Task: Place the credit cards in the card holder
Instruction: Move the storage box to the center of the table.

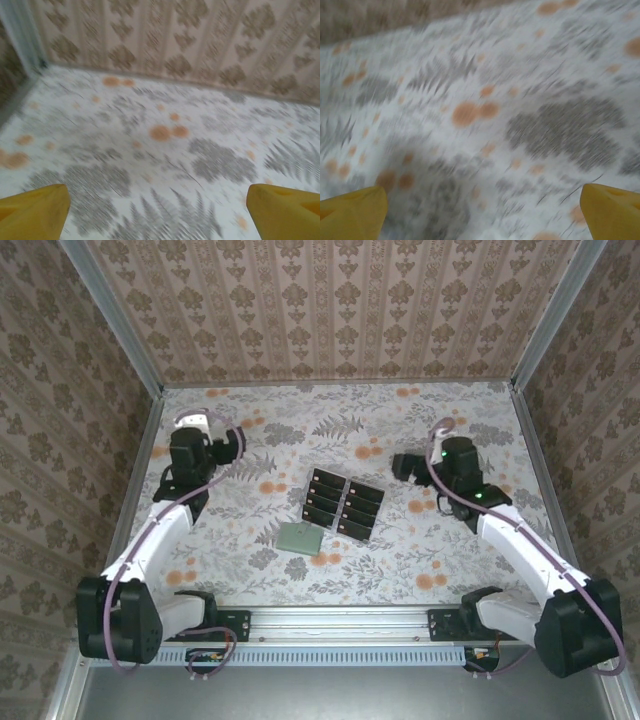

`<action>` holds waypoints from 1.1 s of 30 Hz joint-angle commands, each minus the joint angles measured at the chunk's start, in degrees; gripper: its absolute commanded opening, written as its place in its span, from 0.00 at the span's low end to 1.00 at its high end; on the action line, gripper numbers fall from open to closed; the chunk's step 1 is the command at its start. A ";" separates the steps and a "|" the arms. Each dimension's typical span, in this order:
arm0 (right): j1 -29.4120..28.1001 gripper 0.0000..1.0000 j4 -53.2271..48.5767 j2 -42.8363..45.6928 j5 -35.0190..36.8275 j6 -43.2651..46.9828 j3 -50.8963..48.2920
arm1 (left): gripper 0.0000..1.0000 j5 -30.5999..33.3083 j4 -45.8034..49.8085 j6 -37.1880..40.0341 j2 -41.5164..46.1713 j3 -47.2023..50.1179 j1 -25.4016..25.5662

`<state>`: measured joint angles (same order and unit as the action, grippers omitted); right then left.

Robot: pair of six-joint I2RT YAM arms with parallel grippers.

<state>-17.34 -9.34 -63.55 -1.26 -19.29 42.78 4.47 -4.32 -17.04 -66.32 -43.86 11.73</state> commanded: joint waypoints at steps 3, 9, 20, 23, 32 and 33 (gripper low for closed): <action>-10.55 1.00 -12.37 2.82 8.15 -0.97 -0.33 | 1.00 -3.69 7.17 -12.28 2.19 2.67 7.88; -19.76 1.00 -14.08 5.19 14.30 -6.89 -5.51 | 1.00 -4.75 -0.74 -19.49 0.31 5.97 16.93; -27.18 1.00 -8.94 -1.67 19.10 -13.10 -9.87 | 1.00 -9.08 -11.63 -26.14 -13.97 0.87 23.05; -27.34 1.00 -7.44 -3.25 20.05 -13.82 -10.18 | 1.00 -9.18 -12.93 -27.18 -16.31 -0.33 23.90; -27.54 1.00 -4.05 -7.14 23.72 -17.07 -10.75 | 1.00 -8.23 -17.40 -30.88 -21.08 -1.91 26.89; -27.53 1.00 -4.02 -7.48 24.67 -17.79 -10.73 | 1.00 -7.87 -17.88 -31.31 -21.47 -1.93 27.16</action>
<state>-44.53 -14.76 -70.02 18.96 -34.15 32.95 -3.86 -18.76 -45.74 -86.74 -44.34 37.95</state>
